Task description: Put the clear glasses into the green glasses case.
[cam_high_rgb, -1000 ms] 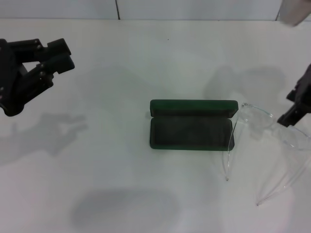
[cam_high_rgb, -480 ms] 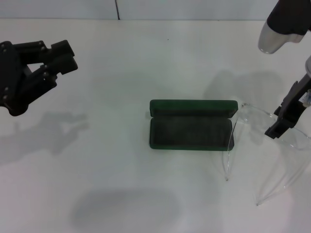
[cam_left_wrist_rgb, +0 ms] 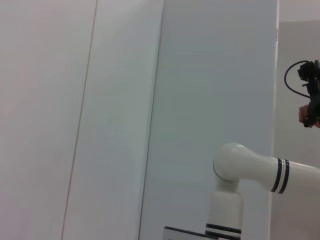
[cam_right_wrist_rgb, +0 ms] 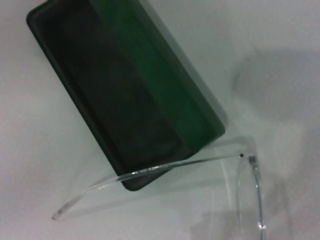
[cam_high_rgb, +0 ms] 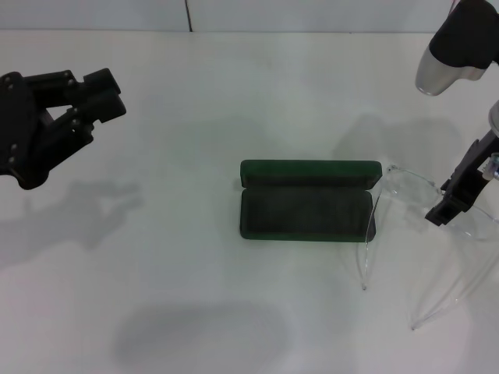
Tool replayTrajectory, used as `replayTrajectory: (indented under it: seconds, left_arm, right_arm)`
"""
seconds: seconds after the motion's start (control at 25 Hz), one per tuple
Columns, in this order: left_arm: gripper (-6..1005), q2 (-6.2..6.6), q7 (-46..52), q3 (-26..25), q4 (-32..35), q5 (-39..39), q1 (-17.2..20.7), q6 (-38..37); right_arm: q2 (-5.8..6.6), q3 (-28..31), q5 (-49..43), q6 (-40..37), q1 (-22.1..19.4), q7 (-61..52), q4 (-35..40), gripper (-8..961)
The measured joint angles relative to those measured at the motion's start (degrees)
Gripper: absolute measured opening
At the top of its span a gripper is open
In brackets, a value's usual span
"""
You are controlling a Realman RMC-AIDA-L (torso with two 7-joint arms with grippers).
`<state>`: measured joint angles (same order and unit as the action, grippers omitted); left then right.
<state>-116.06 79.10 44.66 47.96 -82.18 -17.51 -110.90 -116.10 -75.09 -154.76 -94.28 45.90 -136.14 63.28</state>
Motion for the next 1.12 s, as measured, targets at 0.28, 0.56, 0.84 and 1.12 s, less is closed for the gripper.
replayTrajectory:
  seconds: [0.28,0.56,0.84,1.12]
  left_arm:
    - [189,0.05,-0.14,-0.02,-0.06,0.00,0.00,0.11]
    - [187,0.22,-1.51,-0.15,-1.20,0.00,-0.20,0.25]
    - [186,0.77,-1.65,-0.28,-3.04,0.20,-0.31,0.23]
    - [184,0.51,-1.67,-0.28,-3.05,0.57,0.26,-0.15]
  right_arm:
    - [0.09,0.01,-0.15,1.17,-0.60,-0.03,-0.18,458]
    - [0.33,-0.46,-0.15,3.09,-1.63,0.42,-0.17,166]
    - [0.42,-0.56,0.23,2.14,-3.25,0.55,2.56,95]
    - [0.48,0.84,3.45,-3.08,-8.42,0.59,11.90,94]
